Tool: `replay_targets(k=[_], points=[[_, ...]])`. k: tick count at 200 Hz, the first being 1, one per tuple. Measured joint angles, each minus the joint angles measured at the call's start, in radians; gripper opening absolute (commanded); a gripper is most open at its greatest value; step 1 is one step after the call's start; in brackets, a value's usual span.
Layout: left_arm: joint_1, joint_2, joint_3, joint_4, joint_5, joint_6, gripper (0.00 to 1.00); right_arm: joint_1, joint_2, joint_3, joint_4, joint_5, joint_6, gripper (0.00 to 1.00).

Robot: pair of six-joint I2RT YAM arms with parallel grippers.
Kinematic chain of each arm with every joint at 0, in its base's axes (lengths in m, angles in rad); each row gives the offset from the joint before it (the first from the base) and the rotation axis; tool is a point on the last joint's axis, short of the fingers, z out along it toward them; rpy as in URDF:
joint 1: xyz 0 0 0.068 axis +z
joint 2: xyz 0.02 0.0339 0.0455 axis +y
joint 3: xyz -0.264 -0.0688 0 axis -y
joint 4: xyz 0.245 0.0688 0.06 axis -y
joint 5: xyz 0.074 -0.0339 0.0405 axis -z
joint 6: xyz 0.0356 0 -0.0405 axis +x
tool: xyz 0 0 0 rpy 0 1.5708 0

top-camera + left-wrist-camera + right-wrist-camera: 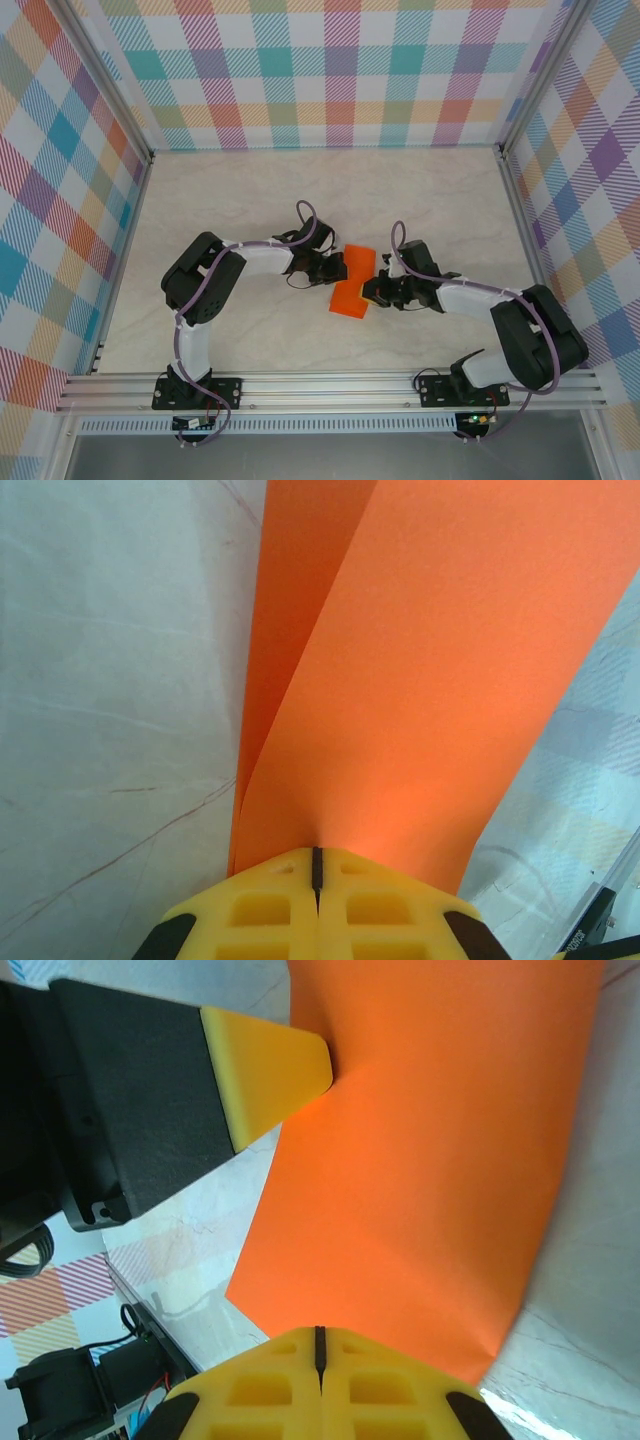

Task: Fold a paper plane with a square sheet of paper (pick it up from the middle)
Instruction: Fold the square sheet of paper in half at the center of the table.

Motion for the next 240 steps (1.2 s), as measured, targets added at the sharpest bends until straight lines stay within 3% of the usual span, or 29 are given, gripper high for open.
replay_targets(k=[54,144,240], points=[[0.0,0.001,0.0,0.0,0.001,0.0,0.0,0.013,0.129,-0.037,0.067,-0.03,0.005,0.0],[0.0,0.001,0.0,0.0,0.0,0.003,0.0,0.032,0.022,-0.039,0.047,-0.022,0.005,0.0],[0.0,0.001,0.0,0.0,0.0,0.014,0.0,0.061,0.091,-0.067,0.065,-0.023,-0.003,0.0]])
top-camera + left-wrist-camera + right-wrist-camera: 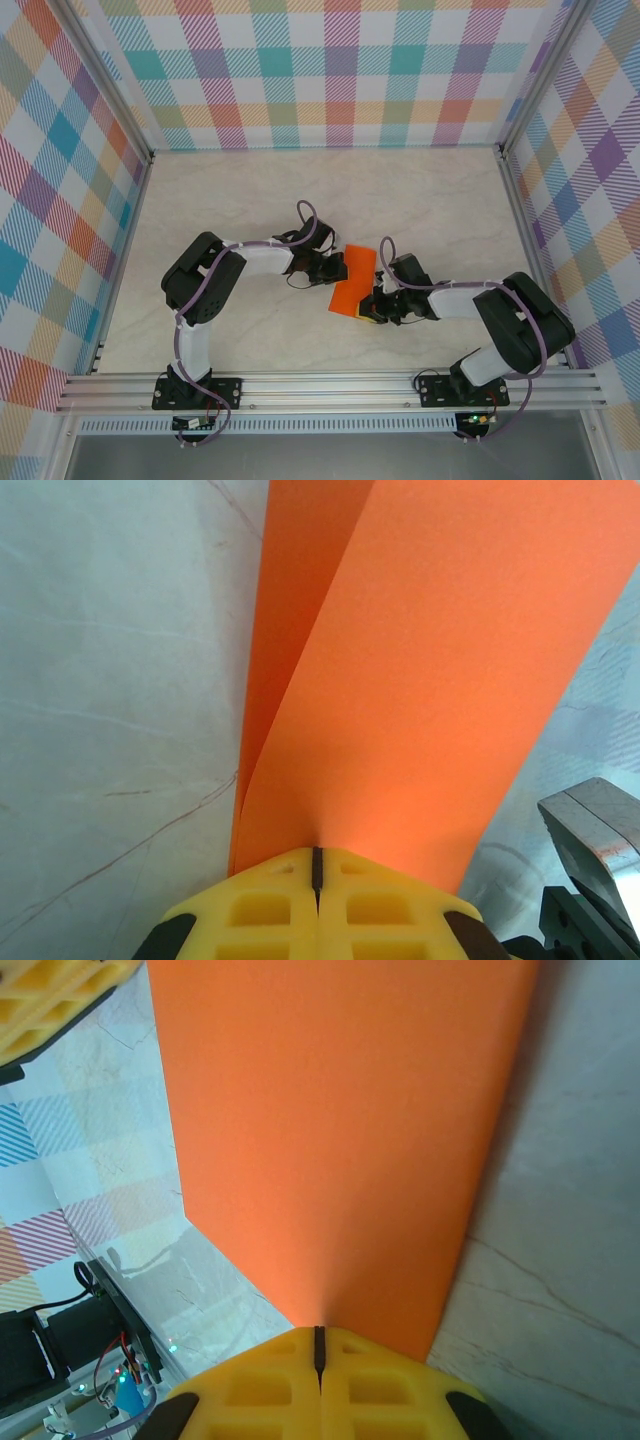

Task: Fold a paper plane with a square sheet of paper (pick it up from the middle)
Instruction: Fold the square sheet of paper in half at the center of the table.

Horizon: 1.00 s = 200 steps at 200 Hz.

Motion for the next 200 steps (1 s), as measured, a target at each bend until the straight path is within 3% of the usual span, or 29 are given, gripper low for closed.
replay_targets(k=[50,113,156,180,200], points=[[0.0,0.0,0.0,0.0,0.0,0.005,0.0,0.0,-0.082,0.0,-0.028,0.008,0.0,0.0],[0.0,0.0,0.0,0.0,0.0,0.008,0.0,0.002,-0.018,-0.003,-0.034,0.017,-0.04,0.0],[0.0,0.0,0.0,0.0,0.0,0.008,0.0,0.001,-0.109,0.031,-0.163,0.072,-0.072,0.0],[0.0,0.0,0.0,0.0,0.0,0.009,0.0,-0.06,-0.153,0.074,-0.145,0.069,-0.071,0.0],[0.0,0.0,0.0,0.0,0.0,0.011,0.0,-0.14,-0.098,0.108,-0.089,0.05,-0.063,0.0]])
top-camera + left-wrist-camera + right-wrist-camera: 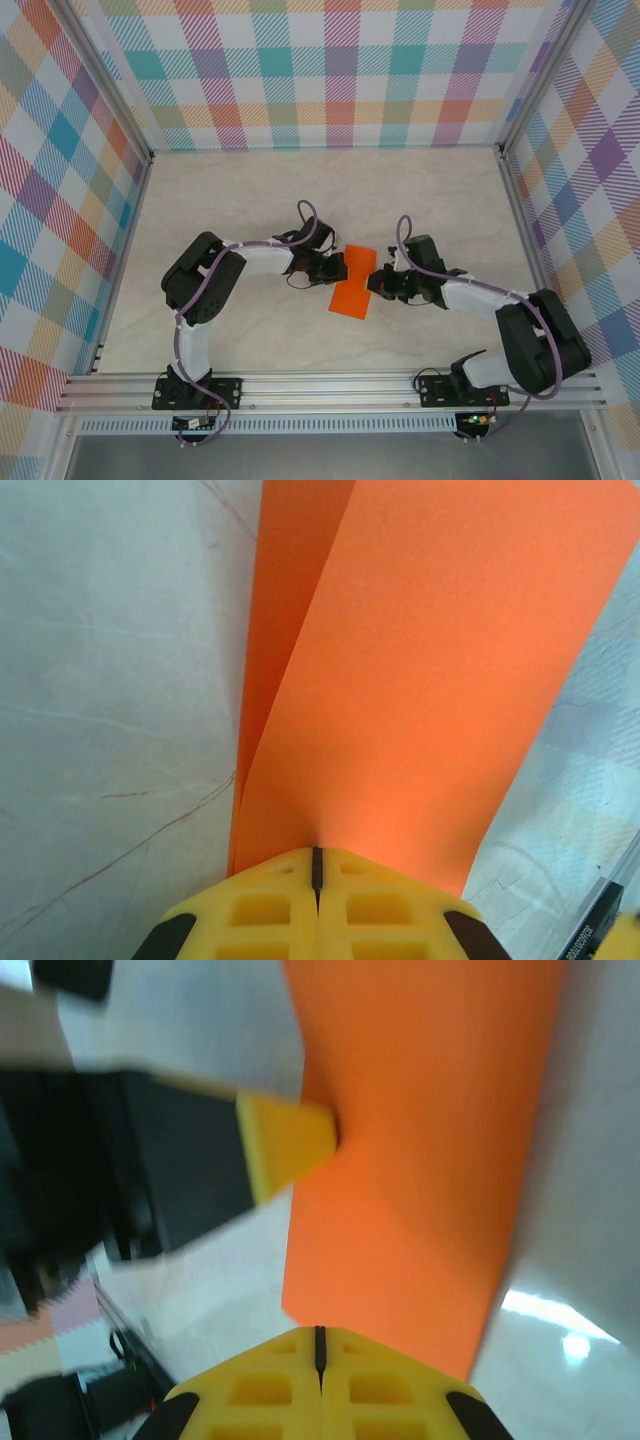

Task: Fold a paper plane with a square sheet of paper (pick it up from the middle)
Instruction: Fold the square sheet of paper in half at the center of the table.

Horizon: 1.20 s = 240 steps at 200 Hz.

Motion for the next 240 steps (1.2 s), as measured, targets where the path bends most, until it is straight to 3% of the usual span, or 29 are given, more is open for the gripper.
replay_targets(k=[70,175,240], points=[[0.0,0.001,0.0,-0.001,0.0,0.0,0.0,-0.022,0.248,0.042,0.089,-0.048,-0.01,0.0],[0.0,0.001,0.0,-0.001,0.0,0.001,0.0,-0.034,0.209,0.137,0.036,-0.055,-0.038,0.0],[0.0,0.001,0.0,-0.002,-0.001,0.001,0.0,-0.049,0.338,0.169,0.045,-0.032,-0.068,0.0]])
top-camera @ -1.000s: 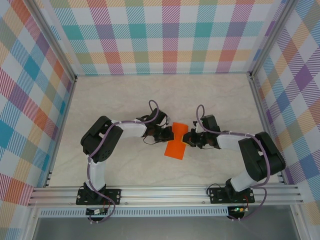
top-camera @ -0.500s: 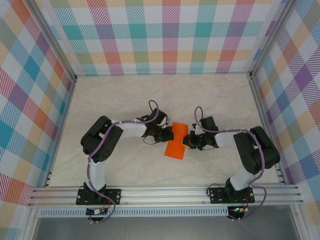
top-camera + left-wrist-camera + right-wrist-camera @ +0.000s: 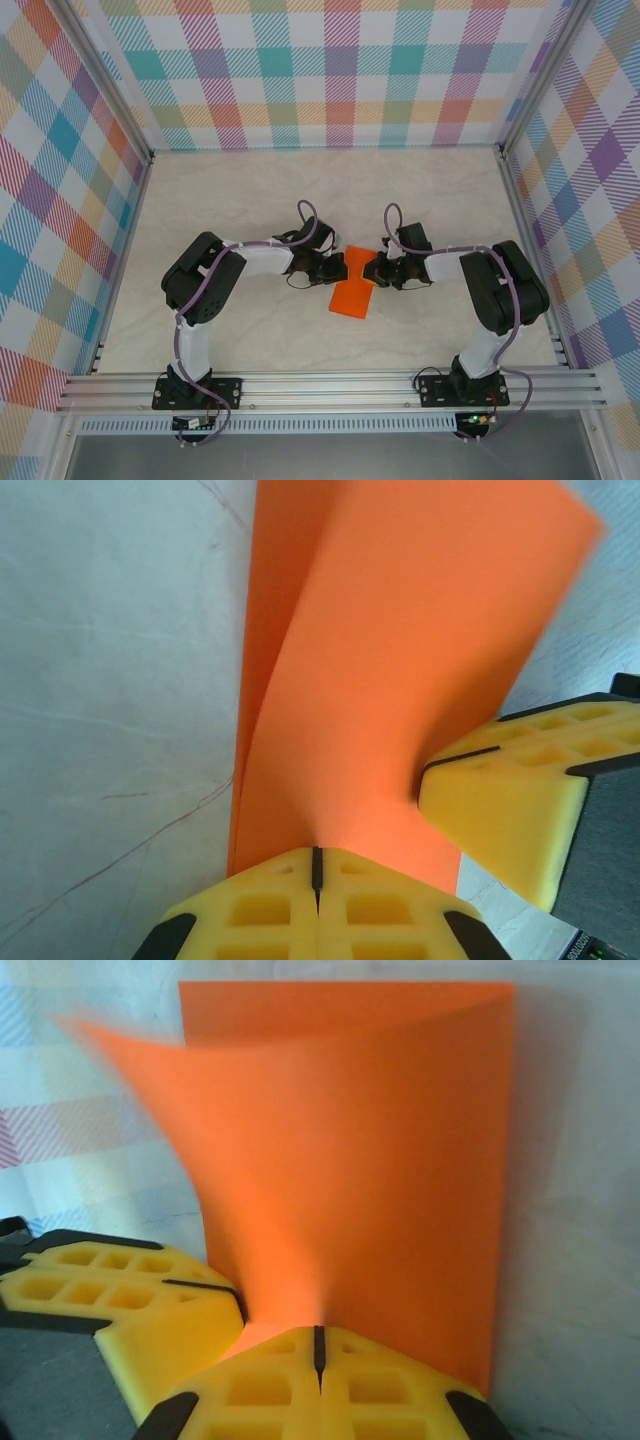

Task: Fold a paper plane with a square sheet of paper (pick it up from the middle)
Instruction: Fold the square sheet of paper in half at the center of the table.

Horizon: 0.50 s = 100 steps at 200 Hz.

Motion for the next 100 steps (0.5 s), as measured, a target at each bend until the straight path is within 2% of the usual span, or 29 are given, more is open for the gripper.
replay_targets(k=[100], points=[[0.0,0.0,0.0,0.0,0.0,0.014,0.0,-0.05,-0.038,0.031,-0.009,-0.01,-0.001,0.0]])
